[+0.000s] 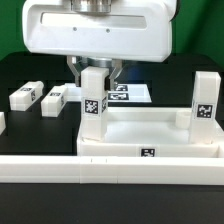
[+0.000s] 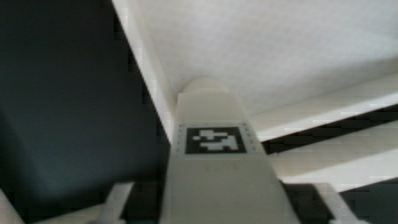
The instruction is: Assemble desk
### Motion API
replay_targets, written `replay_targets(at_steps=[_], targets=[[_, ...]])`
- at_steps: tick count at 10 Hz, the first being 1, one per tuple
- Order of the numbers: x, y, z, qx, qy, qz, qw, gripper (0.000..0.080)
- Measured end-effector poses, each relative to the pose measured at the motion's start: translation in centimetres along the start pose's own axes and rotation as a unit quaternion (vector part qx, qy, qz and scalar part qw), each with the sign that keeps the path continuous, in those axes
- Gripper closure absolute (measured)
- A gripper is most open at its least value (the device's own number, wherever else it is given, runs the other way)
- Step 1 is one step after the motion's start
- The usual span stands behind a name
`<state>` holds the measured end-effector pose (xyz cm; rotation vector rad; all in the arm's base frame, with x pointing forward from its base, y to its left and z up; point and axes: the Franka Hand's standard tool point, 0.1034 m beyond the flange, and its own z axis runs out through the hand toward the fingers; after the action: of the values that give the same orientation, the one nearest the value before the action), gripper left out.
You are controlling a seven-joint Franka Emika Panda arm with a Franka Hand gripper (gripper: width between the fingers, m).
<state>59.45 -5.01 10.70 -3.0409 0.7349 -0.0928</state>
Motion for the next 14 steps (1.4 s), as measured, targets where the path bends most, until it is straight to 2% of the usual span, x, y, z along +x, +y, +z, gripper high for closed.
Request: replay_targets(at_steps=[2, 3, 4, 5, 6, 10, 14], targets=[[-0.05, -0.11, 0.02, 0.003, -0.001, 0.039, 0.999, 0.0509], [-0.07, -0.16, 0.02, 0.004, -0.001, 0.032, 0.999, 0.0417], [-0.04, -0.17, 0.01, 0.004, -0.001, 0.012, 1.0, 0.0278], [0.0, -0.19, -0.03, 0.004, -0.001, -0.006, 1.0, 0.0191], [0.02, -0.16, -0.03, 0.003, 0.0, -0.054, 0.999, 0.0158], [0.02, -0.2, -0.04, 0.0, 0.001, -0.219, 0.976, 0.0151], [0.08, 0.07, 0.25, -0.001, -0.001, -0.382, 0.924, 0.0151]])
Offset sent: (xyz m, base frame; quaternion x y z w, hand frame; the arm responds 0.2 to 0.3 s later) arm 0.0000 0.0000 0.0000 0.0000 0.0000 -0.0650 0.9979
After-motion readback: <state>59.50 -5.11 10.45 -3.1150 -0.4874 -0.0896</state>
